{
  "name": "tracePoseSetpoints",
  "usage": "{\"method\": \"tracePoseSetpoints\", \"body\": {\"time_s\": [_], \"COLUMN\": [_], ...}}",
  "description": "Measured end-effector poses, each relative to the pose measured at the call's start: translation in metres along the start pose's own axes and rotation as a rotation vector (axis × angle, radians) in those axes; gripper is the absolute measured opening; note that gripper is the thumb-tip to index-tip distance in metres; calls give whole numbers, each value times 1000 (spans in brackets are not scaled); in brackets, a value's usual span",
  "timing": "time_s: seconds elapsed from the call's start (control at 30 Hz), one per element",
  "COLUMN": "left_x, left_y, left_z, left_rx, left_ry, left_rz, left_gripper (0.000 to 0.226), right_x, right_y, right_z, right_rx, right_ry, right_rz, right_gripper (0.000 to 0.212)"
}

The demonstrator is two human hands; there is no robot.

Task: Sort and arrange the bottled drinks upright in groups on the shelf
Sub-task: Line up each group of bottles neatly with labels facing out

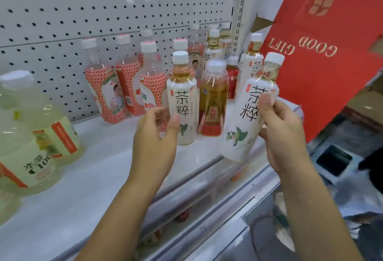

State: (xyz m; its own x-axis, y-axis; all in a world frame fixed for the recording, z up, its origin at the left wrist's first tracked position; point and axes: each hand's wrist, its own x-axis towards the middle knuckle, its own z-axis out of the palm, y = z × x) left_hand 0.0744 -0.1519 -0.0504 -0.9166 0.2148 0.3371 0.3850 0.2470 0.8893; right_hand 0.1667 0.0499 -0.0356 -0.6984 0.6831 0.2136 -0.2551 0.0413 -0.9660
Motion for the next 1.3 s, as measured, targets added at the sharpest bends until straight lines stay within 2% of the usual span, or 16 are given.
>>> {"method": "tracePoseSetpoints", "body": {"time_s": [0.2, 0.4, 0.67, 0.73, 0.83, 0.87, 0.93, 1.0, 1.07, 1.2, 1.23, 1.3], "left_x": [22, 22, 20, 20, 19, 19, 19, 18, 17, 12, 10, 6], "left_y": [3, -6, -8, -9, -10, -11, -12, -13, -14, -10, -6, 3], "left_z": [64, 79, 82, 82, 83, 83, 83, 82, 82, 83, 84, 86], "left_rx": [-42, -4, 34, 40, 28, 23, 15, 6, 11, 30, 21, -24], "left_ry": [175, 271, 290, 296, 311, 313, 305, 295, 293, 310, 329, 383], "left_rz": [-91, -65, -100, -95, -66, -57, -39, -20, -5, 36, 53, 98], "left_gripper": [45, 57, 58, 59, 58, 57, 55, 55, 56, 43, 45, 63], "right_x": [95, 146, 179, 168, 154, 156, 171, 186, 191, 189, 189, 188], "right_y": [14, 41, 62, 63, 67, 68, 74, 80, 85, 84, 82, 78], "right_z": [-33, -10, 31, 19, -9, -16, -26, -32, -35, -31, -29, -24], "right_rx": [-230, -186, -297, -312, -262, -240, -308, -419, -401, -336, -341, -332], "right_ry": [-17, -307, -578, -464, -90, 1, 73, 22, -59, -193, -254, -372], "right_rz": [-199, -178, -124, -169, -307, -313, -268, -180, -116, -146, -141, -122], "right_gripper": [28, 27, 51, 43, 19, 22, 38, 48, 42, 28, 27, 28]}}
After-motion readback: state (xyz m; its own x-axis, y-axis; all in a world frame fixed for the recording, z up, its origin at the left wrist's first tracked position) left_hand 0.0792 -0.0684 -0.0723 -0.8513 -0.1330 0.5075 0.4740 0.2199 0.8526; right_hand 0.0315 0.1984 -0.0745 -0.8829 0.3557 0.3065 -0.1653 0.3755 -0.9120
